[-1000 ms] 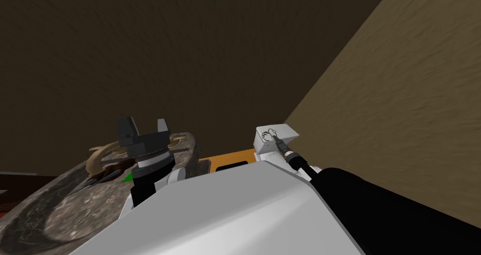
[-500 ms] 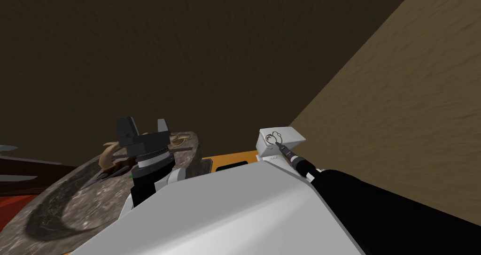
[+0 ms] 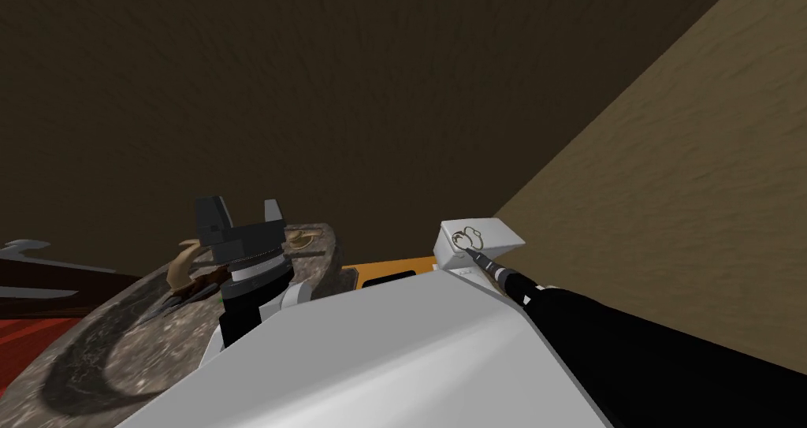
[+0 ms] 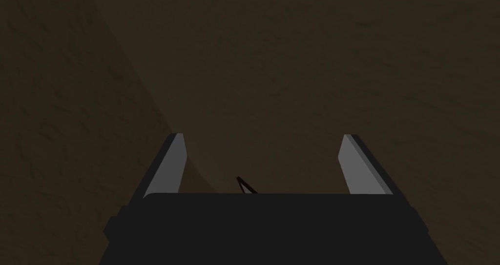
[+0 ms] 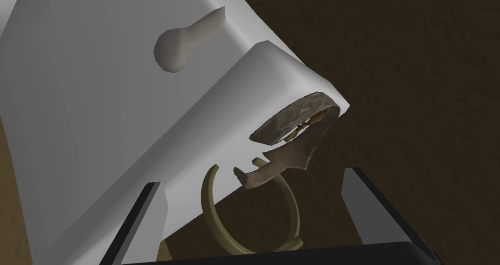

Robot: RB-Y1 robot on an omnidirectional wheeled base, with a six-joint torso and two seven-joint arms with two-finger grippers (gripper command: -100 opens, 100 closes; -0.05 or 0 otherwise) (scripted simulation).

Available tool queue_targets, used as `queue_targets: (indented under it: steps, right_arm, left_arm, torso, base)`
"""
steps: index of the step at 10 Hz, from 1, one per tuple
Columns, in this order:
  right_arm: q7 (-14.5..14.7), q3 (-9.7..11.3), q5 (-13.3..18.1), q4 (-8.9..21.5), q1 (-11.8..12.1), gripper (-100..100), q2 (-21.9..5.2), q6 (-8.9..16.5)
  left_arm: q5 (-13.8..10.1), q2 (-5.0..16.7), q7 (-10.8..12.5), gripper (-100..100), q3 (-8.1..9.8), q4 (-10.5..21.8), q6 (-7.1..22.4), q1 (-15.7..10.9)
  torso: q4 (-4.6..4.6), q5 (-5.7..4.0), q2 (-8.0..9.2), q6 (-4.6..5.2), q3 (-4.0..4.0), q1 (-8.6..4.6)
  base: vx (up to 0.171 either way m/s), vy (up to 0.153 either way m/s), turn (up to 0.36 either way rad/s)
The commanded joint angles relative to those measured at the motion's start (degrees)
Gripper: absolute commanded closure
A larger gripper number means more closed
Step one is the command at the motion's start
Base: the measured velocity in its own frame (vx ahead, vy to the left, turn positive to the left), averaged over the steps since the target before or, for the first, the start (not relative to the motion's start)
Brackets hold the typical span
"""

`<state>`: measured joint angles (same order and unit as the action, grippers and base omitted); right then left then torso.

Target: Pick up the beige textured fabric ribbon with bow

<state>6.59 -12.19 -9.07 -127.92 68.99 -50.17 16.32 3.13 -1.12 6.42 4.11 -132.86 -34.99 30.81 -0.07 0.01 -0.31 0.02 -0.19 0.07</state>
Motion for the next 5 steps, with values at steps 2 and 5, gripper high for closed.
queue_targets:
  steps: [2,5]
  right_arm:
    - [0.2,0.1,0.2,-0.6,2.4,-100,-4.4,2.5]
    - [0.3,0.6,0.9,-1.8,4.6,-100,-9.5,5.9]
  left_arm:
    - [0.0,0.0,0.0,0,0.0,0.0,0.0,0.0]
    - [0.0,0.0,0.0,0,0.0,0.0,0.0,0.0]
  torso:
    - [0.02,0.0,0.09,0.0,0.06,-0.03]
    - [0.0,0.0,-0.01,0.0,0.0,0.0]
  base:
    - [0.055,0.002,0.018]
    - [0.08,0.015,-0.003]
